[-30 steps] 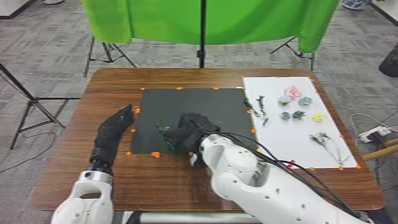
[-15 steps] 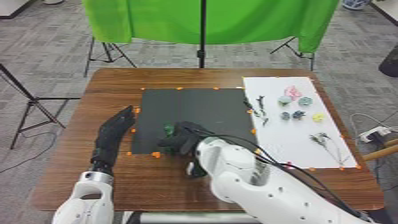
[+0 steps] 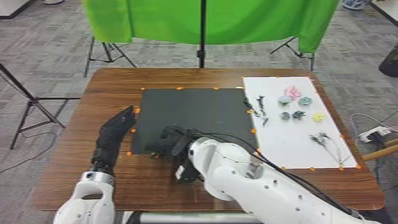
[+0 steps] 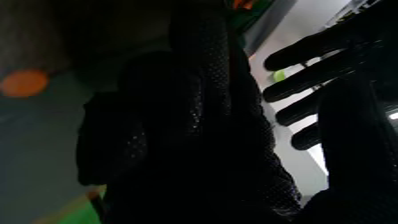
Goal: Arrange flowers
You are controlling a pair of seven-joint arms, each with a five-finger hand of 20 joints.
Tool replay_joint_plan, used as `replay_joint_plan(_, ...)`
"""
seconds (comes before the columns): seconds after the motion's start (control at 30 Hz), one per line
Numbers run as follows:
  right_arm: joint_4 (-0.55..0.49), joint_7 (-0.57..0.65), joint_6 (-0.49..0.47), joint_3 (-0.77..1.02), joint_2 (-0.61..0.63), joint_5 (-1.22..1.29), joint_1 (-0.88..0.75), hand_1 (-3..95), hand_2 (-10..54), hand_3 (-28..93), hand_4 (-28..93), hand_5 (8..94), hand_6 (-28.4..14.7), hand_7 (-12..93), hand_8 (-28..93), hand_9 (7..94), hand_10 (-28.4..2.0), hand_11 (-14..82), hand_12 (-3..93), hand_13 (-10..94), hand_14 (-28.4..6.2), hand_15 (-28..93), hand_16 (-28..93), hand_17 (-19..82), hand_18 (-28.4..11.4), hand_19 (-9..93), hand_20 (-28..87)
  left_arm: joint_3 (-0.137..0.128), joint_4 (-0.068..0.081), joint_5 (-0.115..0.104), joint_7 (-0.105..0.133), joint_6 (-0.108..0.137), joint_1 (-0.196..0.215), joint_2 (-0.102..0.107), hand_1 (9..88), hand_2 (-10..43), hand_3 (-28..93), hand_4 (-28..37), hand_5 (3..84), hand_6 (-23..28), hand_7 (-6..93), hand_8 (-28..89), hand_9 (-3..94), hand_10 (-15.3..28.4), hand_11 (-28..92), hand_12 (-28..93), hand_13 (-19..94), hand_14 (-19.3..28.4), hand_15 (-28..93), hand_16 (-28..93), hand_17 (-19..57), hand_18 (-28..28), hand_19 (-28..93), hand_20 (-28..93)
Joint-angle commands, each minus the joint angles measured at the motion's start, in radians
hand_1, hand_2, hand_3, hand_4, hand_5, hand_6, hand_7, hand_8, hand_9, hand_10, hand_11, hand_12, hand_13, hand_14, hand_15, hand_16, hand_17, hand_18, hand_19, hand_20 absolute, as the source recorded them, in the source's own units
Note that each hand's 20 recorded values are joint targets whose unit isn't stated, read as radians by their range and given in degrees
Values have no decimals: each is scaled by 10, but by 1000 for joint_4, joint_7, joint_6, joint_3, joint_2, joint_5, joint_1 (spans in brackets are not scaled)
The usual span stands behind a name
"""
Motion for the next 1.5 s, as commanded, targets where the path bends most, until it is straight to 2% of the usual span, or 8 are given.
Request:
replay_joint_plan(0.03,29,4,-35,-18,18,-174,67,220,91,501,-109,747,-55,127,-51,803,-183,372,299,841,-80,604,323,595,-155,932,493,1,4,4,-8,-9,12,-11,245,-37,637,-233,379,28,83,-55,345,110,91,129,256,152,112,43,-6,128,45,169)
replay_joint_plan(0.33,131,20,-63,-25,10,-188,124,221,90,497,-108,750,-57,126,-51,803,-183,372,301,842,-80,604,323,595,-156,932,492,3,3,4,-9,-12,11,-12,246,-37,636,-232,379,28,83,-55,345,110,90,129,257,153,114,43,-6,129,45,169)
replay_joint_plan(0.93,171,-5,-17,-26,-45,-138,125,223,90,497,-107,719,-56,110,-57,792,-184,370,303,835,-82,604,321,588,-158,932,490,8,9,2,-11,-28,4,-14,246,-37,637,-232,379,28,83,-55,346,110,91,130,258,154,115,43,-6,129,46,169)
replay_joint_plan(1.07,138,-6,-8,2,-18,-131,116,225,91,494,-107,714,-56,109,-57,791,-184,369,303,833,-84,603,322,585,-161,932,490,7,9,4,-12,-30,3,-17,245,-38,638,-233,379,28,83,-55,346,110,91,130,257,154,115,43,-7,130,46,170)
replay_joint_plan(1.2,22,-22,33,87,92,-106,76,224,89,499,-105,705,-52,112,-55,782,-185,365,303,824,-90,601,322,572,-169,932,486,4,9,4,-3,-28,4,-15,245,-37,638,-233,380,28,83,-55,346,110,91,130,257,154,116,42,-6,130,45,169)
replay_joint_plan(1.27,-55,-46,58,164,175,-103,28,236,85,499,-104,686,-49,113,-52,762,-191,312,284,783,-111,565,308,518,-189,900,444,5,15,-7,32,5,4,-12,247,-38,638,-233,380,28,84,-55,346,111,91,130,257,154,116,42,-5,130,45,169)
replay_joint_plan(1.37,-164,-69,122,306,299,-134,-72,256,36,548,-96,638,-55,104,-48,699,-201,221,260,711,-152,488,277,413,-221,820,424,-6,10,-27,68,68,15,-10,258,-48,645,-229,388,28,89,-55,357,112,99,132,267,155,125,44,-1,130,45,169)
replay_joint_plan(1.5,-269,-61,190,548,433,-177,-253,332,-76,630,-100,621,-56,107,-46,673,-197,202,258,689,-154,457,274,375,-227,772,453,-31,-4,-39,62,81,39,-6,265,-54,648,-224,391,28,99,-58,363,113,113,133,270,154,135,41,2,130,45,169)
